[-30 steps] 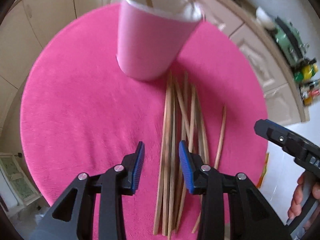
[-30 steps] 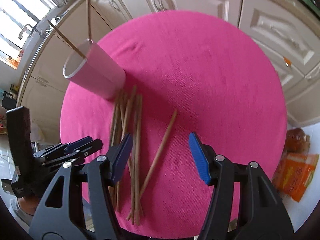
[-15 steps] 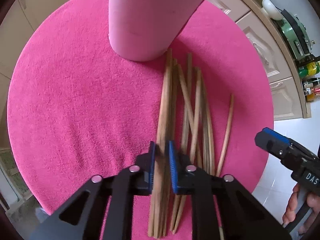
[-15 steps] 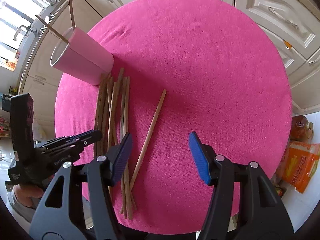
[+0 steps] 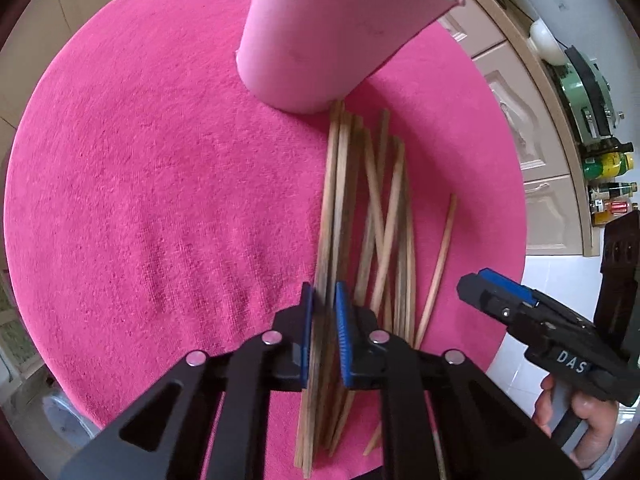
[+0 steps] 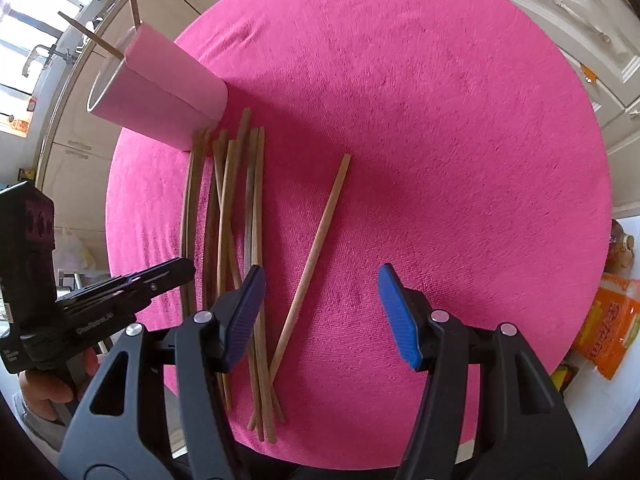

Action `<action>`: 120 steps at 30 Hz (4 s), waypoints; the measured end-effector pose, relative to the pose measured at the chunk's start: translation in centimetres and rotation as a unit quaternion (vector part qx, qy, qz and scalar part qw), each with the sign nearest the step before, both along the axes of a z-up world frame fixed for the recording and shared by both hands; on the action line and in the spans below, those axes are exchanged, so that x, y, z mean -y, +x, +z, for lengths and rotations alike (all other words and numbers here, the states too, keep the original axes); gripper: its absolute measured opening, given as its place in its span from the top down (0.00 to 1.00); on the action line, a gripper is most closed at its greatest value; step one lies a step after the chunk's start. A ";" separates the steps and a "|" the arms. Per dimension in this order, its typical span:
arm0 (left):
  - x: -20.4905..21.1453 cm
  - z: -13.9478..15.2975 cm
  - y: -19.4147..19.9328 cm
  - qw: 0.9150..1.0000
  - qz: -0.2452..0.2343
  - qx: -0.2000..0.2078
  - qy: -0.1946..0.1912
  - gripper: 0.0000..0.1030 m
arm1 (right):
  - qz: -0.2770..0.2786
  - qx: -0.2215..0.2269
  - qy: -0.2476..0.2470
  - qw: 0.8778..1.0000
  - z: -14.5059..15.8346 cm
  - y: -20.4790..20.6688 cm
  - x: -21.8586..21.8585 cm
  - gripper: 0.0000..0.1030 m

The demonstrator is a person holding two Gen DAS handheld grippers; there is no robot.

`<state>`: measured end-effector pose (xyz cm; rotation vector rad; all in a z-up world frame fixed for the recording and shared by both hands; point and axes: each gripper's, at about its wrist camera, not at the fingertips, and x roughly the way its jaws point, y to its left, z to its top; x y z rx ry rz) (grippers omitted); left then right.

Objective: Organize utensils
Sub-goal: 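Lower the left gripper and grasp another chopstick from the pile, then lift the chopstick into the pink cup while the right gripper carries another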

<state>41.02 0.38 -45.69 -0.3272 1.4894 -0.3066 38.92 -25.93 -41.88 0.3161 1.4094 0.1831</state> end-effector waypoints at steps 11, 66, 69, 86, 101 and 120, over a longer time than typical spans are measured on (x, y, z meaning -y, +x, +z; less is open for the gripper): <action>-0.8 -0.3 0.1 0.999 -0.003 -0.009 0.046 0.89 | 0.005 -0.006 -0.005 1.000 -0.4 0.1 -0.9 0.43; 5.1 7.2 -1.6 0.987 -0.047 0.154 0.016 0.95 | -0.007 0.079 0.018 0.997 5.5 0.9 0.5 0.94; 5.6 8.4 -1.5 0.982 -0.043 0.184 0.015 0.95 | 0.001 0.093 0.031 0.995 6.8 1.3 0.2 0.94; 4.6 15.6 -1.7 0.947 0.003 0.321 0.016 0.95 | 0.045 0.144 0.062 0.987 11.6 3.0 -1.2 0.94; 0.7 21.7 4.3 0.898 0.095 0.430 0.012 0.95 | 0.088 0.216 0.071 0.970 19.1 6.6 -3.7 0.94; 0.9 19.2 11.0 0.868 0.113 0.483 0.014 0.95 | 0.105 0.247 0.039 0.962 20.8 11.9 -6.4 0.94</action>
